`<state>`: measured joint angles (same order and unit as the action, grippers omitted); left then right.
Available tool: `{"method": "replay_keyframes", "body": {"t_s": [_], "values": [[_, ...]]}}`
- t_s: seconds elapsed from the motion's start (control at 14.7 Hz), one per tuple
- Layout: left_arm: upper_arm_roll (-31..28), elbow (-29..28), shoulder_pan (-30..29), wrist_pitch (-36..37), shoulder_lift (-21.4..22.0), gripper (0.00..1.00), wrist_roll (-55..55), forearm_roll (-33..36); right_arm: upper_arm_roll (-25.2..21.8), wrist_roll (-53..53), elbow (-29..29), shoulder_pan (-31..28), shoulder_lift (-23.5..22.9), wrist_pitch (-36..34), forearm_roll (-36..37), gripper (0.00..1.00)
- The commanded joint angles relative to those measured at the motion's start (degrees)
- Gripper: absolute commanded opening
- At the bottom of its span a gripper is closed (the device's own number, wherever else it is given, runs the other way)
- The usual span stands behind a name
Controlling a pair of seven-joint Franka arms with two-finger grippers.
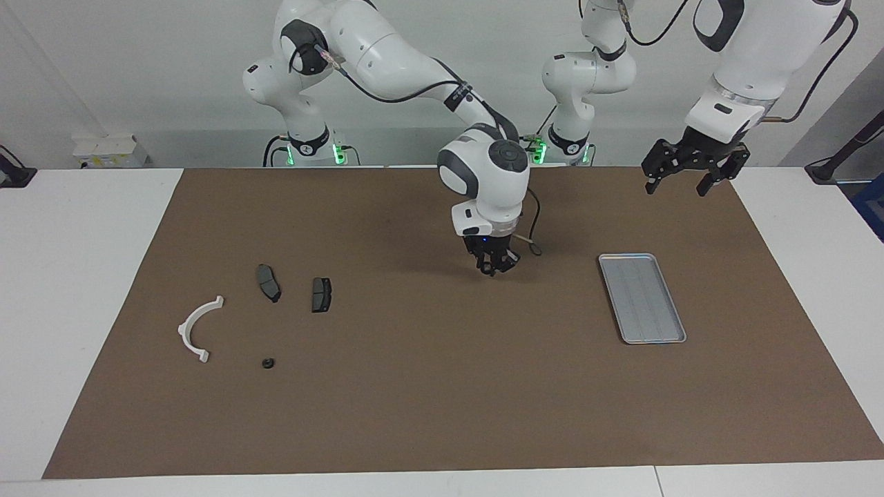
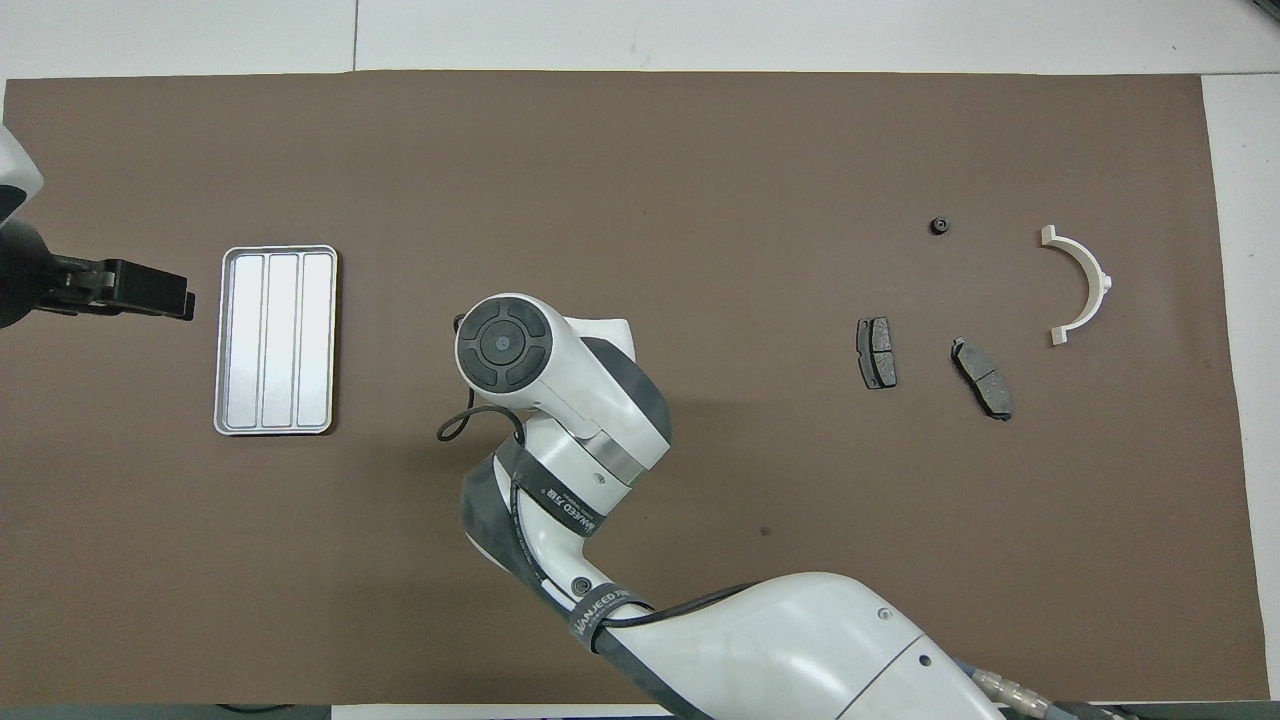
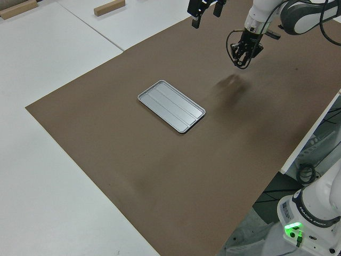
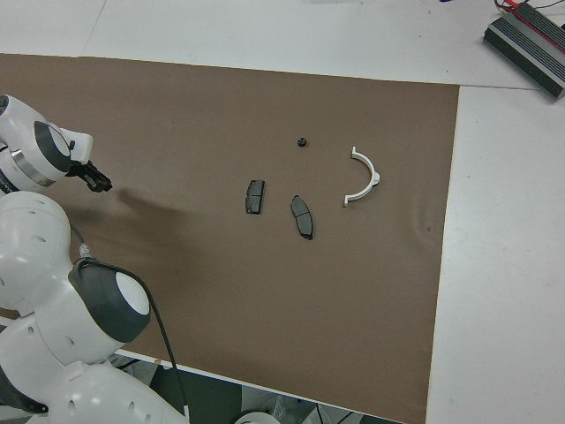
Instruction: Pick bearing gear from pile to tray
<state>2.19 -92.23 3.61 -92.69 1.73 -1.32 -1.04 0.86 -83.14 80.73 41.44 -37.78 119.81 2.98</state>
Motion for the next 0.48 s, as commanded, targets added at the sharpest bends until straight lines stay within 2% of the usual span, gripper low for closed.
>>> {"method": "replay_keyframes", "body": {"t_s": [0.0, 0.2, 0.41], "values": [[-0.34, -1.38, 0.26, -0.30, 1.17, 1.00, 0.35, -0.63, 0.37, -0.70, 1.70, -1.37, 0.87, 2.52, 1.15, 0.00], [-0.34, -1.38, 0.26, -0.30, 1.17, 1.00, 0.35, -0.63, 0.37, 0.00, 6.18, -2.42, 1.22, 8.76, 1.24, 0.00], [-0.34, -1.38, 0.26, -0.30, 1.17, 1.00, 0.35, -0.63, 0.37, 2.11, 7.59, -2.86, 1.48, 10.18, 1.15, 0.00]]}}
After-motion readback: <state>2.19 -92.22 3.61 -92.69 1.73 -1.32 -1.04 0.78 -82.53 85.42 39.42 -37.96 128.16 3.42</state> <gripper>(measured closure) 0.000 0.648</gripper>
